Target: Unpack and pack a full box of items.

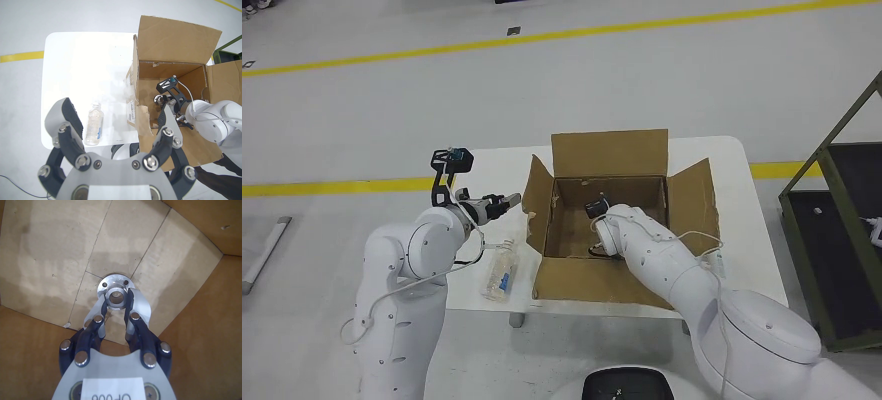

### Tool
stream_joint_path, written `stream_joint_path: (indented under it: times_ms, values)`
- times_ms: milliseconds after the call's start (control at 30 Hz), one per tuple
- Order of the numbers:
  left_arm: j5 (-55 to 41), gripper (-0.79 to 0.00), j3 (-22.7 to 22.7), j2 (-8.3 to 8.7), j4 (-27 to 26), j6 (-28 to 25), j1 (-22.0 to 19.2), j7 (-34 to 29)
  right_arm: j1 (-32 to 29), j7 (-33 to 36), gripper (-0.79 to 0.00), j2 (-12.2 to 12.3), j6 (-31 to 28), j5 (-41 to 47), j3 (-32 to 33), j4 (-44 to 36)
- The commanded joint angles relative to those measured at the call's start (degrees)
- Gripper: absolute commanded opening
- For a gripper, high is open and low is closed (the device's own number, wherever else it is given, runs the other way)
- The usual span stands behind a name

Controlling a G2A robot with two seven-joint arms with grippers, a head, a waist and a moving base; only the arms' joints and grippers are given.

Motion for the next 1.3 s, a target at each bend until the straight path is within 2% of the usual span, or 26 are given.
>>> stream_joint_path:
  times_ms: [0,500,833,900,933,967,1267]
  values:
    - [0.00,0.000,0.00,0.00,0.00,0.00,0.00,0.00,0.10,-0.09,-0.785,-0.05,-0.43,-0.23,0.09,0.07]
    - [0.00,0.000,0.00,0.00,0.00,0.00,0.00,0.00,0.65,-4.18,-0.785,0.00,-6.45,-3.70,0.12,-1.75]
    - [0.00,0.000,0.00,0.00,0.00,0.00,0.00,0.00,0.11,-1.70,-0.785,-0.12,-8.14,-5.84,-0.02,-1.57]
    - [0.00,0.000,0.00,0.00,0.00,0.00,0.00,0.00,0.03,-1.20,-0.397,-0.15,-8.67,-6.05,0.04,-1.61]
    - [0.00,0.000,0.00,0.00,0.00,0.00,0.00,0.00,0.12,-0.62,-0.043,-0.16,-9.19,-6.12,0.08,-1.61]
    - [0.00,0.000,0.00,0.00,0.00,0.00,0.00,0.00,0.24,-0.57,0.000,-0.17,-9.10,-6.08,0.22,-1.60]
    - [0.00,0.000,0.00,0.00,0.00,0.00,0.00,0.00,1.21,-2.19,0.000,-0.03,-7.74,-6.49,1.21,-2.13]
